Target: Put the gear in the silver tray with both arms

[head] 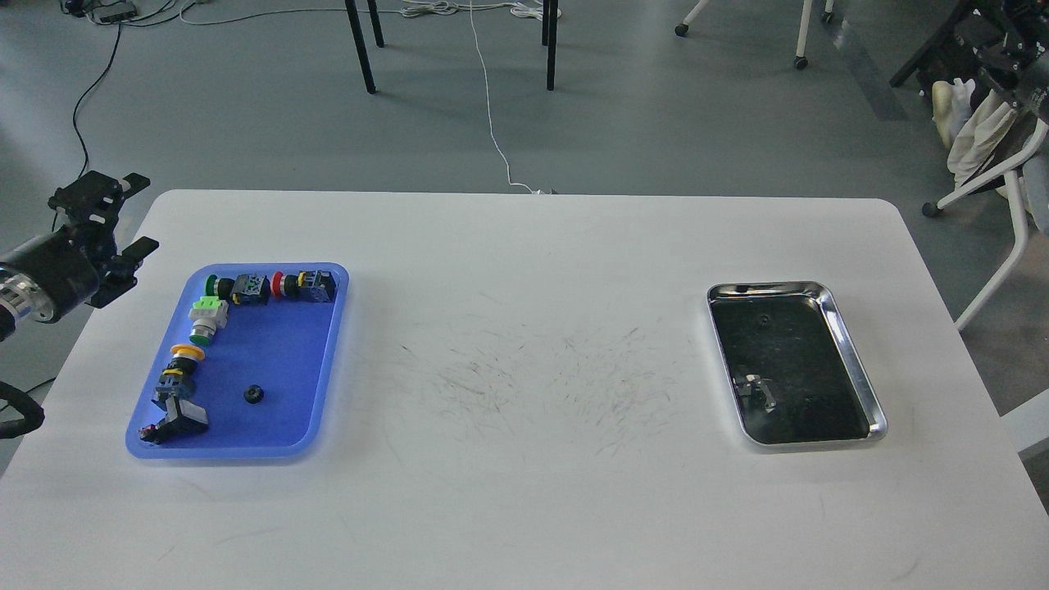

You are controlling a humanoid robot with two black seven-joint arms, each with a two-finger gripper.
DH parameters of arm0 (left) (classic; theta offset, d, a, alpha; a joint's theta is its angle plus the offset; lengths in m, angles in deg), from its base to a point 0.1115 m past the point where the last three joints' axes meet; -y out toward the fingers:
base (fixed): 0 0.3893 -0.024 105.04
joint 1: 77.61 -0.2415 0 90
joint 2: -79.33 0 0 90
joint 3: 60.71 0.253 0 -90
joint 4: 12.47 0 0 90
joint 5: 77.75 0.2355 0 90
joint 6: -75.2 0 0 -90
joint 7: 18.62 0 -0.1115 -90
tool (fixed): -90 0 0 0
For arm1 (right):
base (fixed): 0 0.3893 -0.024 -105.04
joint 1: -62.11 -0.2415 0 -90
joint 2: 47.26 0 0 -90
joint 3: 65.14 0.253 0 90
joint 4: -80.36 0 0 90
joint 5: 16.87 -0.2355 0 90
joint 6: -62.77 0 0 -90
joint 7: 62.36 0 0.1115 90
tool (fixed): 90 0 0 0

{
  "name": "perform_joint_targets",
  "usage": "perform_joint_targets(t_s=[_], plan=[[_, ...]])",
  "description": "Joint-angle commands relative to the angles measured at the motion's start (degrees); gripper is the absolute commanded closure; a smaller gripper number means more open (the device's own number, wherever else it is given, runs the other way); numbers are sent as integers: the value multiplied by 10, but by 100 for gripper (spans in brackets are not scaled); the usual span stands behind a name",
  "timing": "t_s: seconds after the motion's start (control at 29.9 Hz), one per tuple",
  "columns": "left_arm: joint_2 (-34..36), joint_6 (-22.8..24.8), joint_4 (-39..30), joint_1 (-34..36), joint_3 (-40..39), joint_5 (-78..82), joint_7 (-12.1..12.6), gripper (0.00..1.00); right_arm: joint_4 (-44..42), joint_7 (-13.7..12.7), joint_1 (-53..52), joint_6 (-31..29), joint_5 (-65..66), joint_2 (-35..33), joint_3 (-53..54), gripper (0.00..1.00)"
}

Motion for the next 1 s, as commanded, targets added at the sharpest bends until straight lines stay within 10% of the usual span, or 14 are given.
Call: perform_joint_targets(t_s=[0.0, 0.97], plan=[[2, 0, 0, -2, 0, -10, 0, 2, -1, 0, 3, 14, -52, -1, 11, 20], [41, 0, -15, -18, 16, 3, 0, 2, 22, 15, 154, 43, -176, 17, 157, 7]])
